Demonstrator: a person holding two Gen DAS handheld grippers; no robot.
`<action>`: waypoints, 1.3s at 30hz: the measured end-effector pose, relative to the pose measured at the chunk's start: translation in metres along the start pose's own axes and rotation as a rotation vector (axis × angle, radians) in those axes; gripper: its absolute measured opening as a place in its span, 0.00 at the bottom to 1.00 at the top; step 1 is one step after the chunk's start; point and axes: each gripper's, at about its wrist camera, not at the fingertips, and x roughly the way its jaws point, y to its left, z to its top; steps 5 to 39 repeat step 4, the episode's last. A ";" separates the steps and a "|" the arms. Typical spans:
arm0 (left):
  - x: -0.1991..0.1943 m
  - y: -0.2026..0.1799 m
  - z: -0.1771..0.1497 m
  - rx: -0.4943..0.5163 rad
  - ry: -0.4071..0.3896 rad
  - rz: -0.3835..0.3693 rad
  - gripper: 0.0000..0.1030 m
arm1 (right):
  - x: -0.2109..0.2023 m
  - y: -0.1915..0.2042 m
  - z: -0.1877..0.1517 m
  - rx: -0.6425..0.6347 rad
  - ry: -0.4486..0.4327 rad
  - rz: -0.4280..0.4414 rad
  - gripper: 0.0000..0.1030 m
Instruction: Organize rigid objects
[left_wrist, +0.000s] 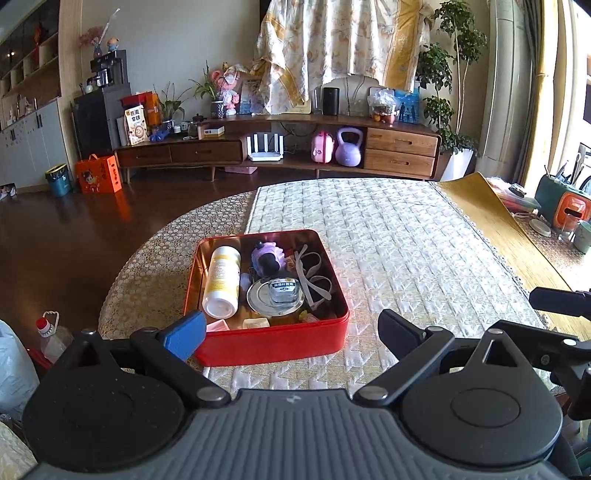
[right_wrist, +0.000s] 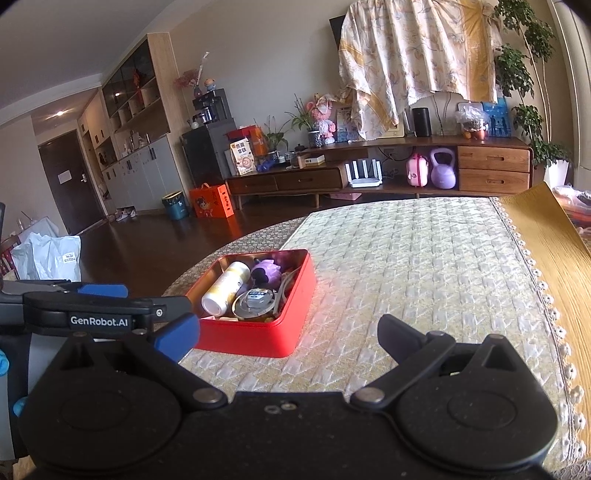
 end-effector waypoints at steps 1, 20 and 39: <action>-0.001 -0.001 0.000 -0.001 0.000 0.003 0.97 | -0.001 -0.002 -0.001 0.005 0.000 -0.002 1.00; -0.003 -0.004 0.000 -0.005 0.005 -0.004 0.97 | -0.002 -0.006 -0.003 0.019 0.001 -0.006 1.00; -0.003 -0.004 0.000 -0.005 0.005 -0.004 0.97 | -0.002 -0.006 -0.003 0.019 0.001 -0.006 1.00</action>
